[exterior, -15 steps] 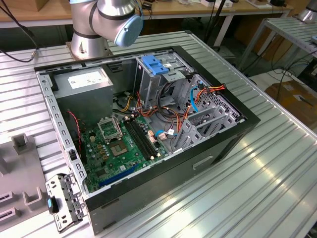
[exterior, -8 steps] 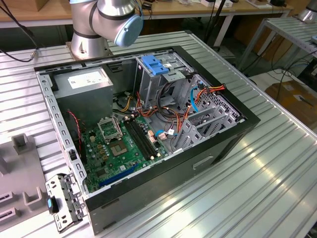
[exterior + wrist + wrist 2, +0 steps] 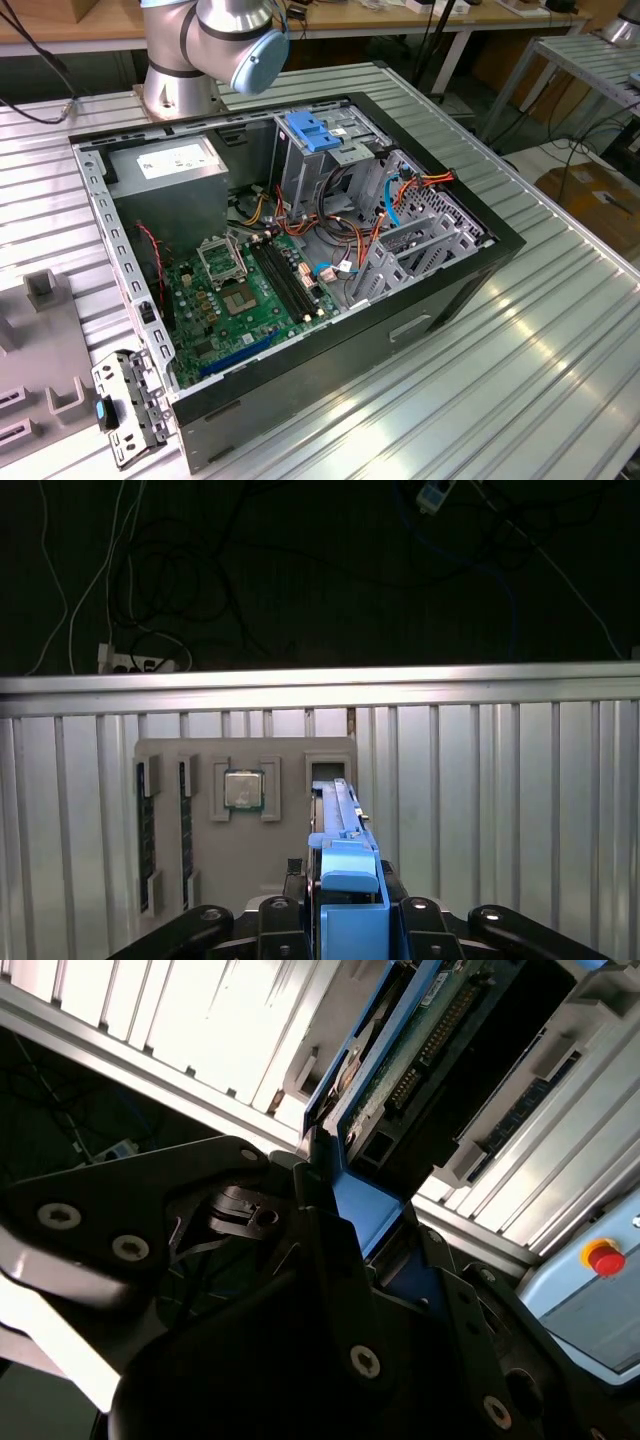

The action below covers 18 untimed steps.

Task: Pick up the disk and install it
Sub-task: 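Pick up the disk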

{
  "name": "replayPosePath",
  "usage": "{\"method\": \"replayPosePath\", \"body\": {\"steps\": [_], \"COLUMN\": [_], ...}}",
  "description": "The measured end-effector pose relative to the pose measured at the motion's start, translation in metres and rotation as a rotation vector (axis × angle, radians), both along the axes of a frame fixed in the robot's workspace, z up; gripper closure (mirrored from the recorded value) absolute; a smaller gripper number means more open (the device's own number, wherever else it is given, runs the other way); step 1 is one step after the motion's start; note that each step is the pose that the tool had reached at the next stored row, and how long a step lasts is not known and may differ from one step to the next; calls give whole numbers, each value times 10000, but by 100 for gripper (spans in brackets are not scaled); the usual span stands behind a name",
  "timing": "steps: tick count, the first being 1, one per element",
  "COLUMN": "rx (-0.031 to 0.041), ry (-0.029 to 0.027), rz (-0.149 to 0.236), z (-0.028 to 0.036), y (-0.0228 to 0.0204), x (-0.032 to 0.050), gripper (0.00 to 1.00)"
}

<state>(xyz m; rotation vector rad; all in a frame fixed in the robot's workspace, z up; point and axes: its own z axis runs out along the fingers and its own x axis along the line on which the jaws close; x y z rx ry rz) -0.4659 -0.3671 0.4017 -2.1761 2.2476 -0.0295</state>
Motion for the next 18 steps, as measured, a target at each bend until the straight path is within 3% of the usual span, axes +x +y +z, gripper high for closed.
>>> {"method": "replayPosePath", "body": {"steps": [15,18], "rx": [3,3], "ry": [0,-1], "rz": [0,0], "z": [210,288], "y": [0,0], "x": [0,0], "gripper": [63,63]}}
